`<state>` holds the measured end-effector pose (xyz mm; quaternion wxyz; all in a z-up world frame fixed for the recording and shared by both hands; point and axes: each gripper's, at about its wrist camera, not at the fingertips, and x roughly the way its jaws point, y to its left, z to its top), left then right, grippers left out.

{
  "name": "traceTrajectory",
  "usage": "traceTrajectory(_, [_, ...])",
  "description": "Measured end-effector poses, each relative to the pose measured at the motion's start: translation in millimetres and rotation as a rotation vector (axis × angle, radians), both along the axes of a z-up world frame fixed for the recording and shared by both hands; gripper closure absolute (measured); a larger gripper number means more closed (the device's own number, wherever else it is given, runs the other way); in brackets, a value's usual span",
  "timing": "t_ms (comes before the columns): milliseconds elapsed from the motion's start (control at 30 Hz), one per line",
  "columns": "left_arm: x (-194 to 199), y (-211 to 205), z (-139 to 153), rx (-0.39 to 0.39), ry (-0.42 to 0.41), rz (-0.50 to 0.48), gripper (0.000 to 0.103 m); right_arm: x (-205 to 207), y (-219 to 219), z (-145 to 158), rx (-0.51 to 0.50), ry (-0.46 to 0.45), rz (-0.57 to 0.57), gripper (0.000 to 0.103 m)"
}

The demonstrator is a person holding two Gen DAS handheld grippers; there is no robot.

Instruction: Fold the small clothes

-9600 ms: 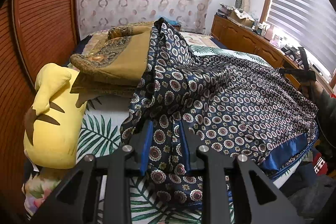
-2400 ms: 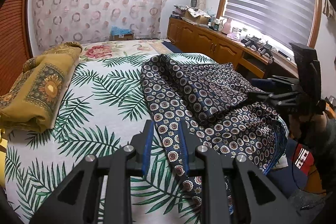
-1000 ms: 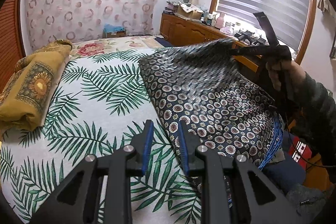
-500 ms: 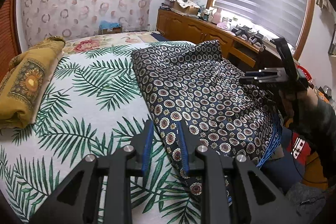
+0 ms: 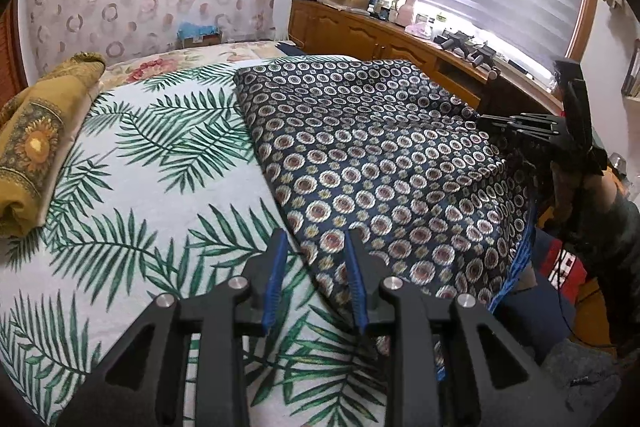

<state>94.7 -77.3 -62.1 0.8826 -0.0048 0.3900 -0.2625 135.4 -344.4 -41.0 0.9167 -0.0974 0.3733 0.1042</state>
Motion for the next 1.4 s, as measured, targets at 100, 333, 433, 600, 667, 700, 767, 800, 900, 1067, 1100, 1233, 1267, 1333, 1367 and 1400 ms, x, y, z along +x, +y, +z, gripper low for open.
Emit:
traceTrajectory(100, [-1,-4,-3,-0.018,0.022,-0.018,0.076,-2,-11,-1,0.008,0.011,-0.022,0.102])
traceTrajectory(333, [-3,-13,-13,-0.019,0.074,-0.039,0.076,-12,-18,-7,0.039,0.031,-0.063,0.090])
traceTrajectory(433, [-7,-16,-15,-0.015,0.084,-0.045,0.076,-24,-19,-9,0.046,0.036,-0.090,0.052])
traceTrajectory(600, [-14,-12,-20,-0.006,0.106,-0.041,0.076,-43,-16,-21,0.051,0.083,-0.090,0.045])
traceTrajectory(667, [-18,-11,-20,-0.003,0.107,-0.040,0.076,-50,-13,-24,0.051,0.099,-0.081,0.045])
traceTrajectory(700, [-19,-10,-20,-0.004,0.109,-0.040,0.076,-53,-11,-25,0.046,0.105,-0.080,0.045])
traceTrajectory(767, [-21,-9,-20,-0.006,0.111,-0.040,0.076,-58,-11,-28,0.037,0.114,-0.087,0.045])
traceTrajectory(800, [-22,-9,-21,-0.005,0.111,-0.039,0.076,-61,-12,-29,0.041,0.119,-0.093,0.045])
traceTrajectory(900, [-25,-9,-20,-0.012,0.116,-0.040,0.076,-69,-16,-32,0.064,0.131,-0.110,0.045])
traceTrajectory(1067, [-30,-10,-20,-0.043,0.134,-0.068,0.076,-78,-11,-33,0.072,0.143,-0.082,0.045])
traceTrajectory(1100, [-31,-10,-20,-0.047,0.133,-0.068,0.076,-80,-9,-33,0.071,0.145,-0.071,0.049])
traceTrajectory(1233, [-36,-8,-20,-0.057,0.125,-0.069,0.077,-86,-3,-32,0.084,0.151,-0.040,0.064])
traceTrajectory(1267, [-37,-8,-21,-0.059,0.122,-0.070,0.077,-87,-2,-32,0.087,0.151,-0.035,0.066])
traceTrajectory(1333, [-36,-9,-20,-0.061,0.120,-0.073,0.085,-89,-1,-32,0.101,0.151,-0.027,0.076])
traceTrajectory(1367, [-37,-8,-20,-0.067,0.115,-0.073,0.090,-90,-2,-32,0.107,0.149,-0.025,0.082])
traceTrajectory(1400, [-39,-8,-18,-0.077,0.107,-0.081,0.096,-90,-2,-31,0.112,0.144,-0.025,0.088])
